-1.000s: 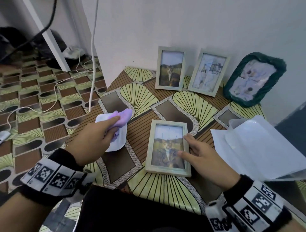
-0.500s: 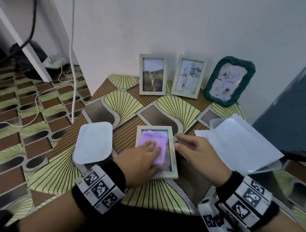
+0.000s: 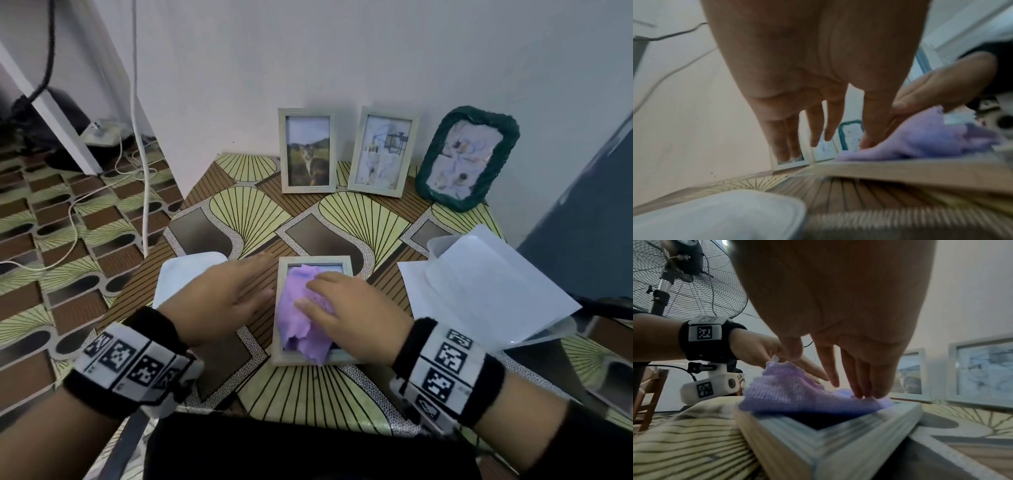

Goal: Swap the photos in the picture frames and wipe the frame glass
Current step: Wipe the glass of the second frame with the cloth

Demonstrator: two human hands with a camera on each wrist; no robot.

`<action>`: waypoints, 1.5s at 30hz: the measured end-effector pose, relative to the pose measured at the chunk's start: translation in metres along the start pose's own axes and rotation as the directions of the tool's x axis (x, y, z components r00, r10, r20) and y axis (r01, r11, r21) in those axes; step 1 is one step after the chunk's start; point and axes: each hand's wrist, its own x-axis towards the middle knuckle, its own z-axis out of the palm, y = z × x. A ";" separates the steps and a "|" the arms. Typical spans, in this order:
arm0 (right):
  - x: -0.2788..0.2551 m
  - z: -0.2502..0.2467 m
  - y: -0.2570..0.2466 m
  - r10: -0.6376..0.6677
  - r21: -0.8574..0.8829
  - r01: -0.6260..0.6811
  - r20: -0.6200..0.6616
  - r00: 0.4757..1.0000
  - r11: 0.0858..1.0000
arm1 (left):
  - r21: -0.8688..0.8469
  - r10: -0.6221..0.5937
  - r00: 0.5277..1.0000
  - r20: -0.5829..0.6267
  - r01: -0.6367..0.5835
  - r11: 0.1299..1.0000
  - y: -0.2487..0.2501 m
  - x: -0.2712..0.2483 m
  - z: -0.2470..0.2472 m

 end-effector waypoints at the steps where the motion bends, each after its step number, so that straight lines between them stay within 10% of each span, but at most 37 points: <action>1: 0.004 0.003 -0.003 -0.013 -0.062 0.018 0.074 0.997 0.998 | -0.004 0.000 0.996 0.091 0.000 1.000 -0.004 0.000 0.004; 4: 0.013 0.014 -0.010 0.085 -0.150 -0.050 0.241 0.967 0.987 | -0.019 -0.024 0.916 0.400 0.035 0.999 -0.018 -0.006 0.023; 8: 0.016 0.021 -0.009 0.089 -0.169 -0.048 0.243 0.966 0.984 | -0.016 -0.069 0.846 0.529 0.092 0.996 -0.022 -0.005 0.036; 19: 0.000 -0.007 0.008 -0.056 -0.056 0.054 -0.046 0.997 0.997 | 0.013 -0.084 0.832 0.548 0.092 0.996 -0.023 0.000 0.039; 45: 0.034 0.013 0.017 -0.032 -0.227 0.116 0.341 0.939 0.967 | 0.080 -0.114 0.734 0.669 0.082 0.993 -0.006 0.009 0.041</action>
